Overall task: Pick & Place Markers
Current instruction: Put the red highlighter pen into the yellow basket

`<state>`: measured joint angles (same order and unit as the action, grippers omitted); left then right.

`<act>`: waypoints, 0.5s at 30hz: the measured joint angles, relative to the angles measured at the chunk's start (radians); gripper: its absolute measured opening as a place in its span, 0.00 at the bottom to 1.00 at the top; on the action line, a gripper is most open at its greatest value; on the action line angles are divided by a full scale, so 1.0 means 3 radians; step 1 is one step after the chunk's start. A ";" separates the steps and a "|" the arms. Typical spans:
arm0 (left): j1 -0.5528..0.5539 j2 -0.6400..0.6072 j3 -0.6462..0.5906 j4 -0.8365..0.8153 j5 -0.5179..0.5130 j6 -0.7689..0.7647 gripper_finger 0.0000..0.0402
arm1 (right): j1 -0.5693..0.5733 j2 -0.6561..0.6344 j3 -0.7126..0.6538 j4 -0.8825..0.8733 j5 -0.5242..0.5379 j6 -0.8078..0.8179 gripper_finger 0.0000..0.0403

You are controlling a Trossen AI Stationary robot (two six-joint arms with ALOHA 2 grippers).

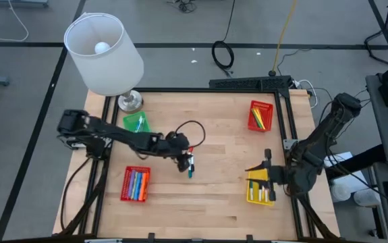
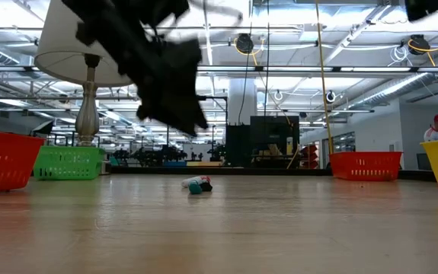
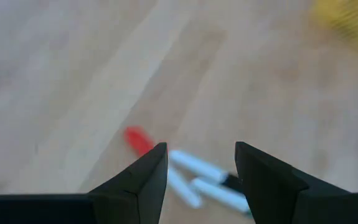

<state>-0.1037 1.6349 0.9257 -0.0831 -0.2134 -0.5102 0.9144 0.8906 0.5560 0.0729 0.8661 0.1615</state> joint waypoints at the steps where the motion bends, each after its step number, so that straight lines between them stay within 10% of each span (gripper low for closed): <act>1: 0.0041 0.0098 0.0000 -0.0020 0.0022 -0.0101 0.49 | -0.0046 0.0000 0.0000 0.0185 -0.0008 -0.0201 0.32; 15: 0.0219 0.0619 0.0002 -0.0078 0.0224 -0.0500 0.49 | -0.0321 0.0000 0.0000 0.0785 -0.0019 -0.0935 0.32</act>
<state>-0.0379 1.8206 0.9263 -0.1064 -0.1461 -0.6602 0.8180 0.8906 0.5560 0.3083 0.8604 -0.1189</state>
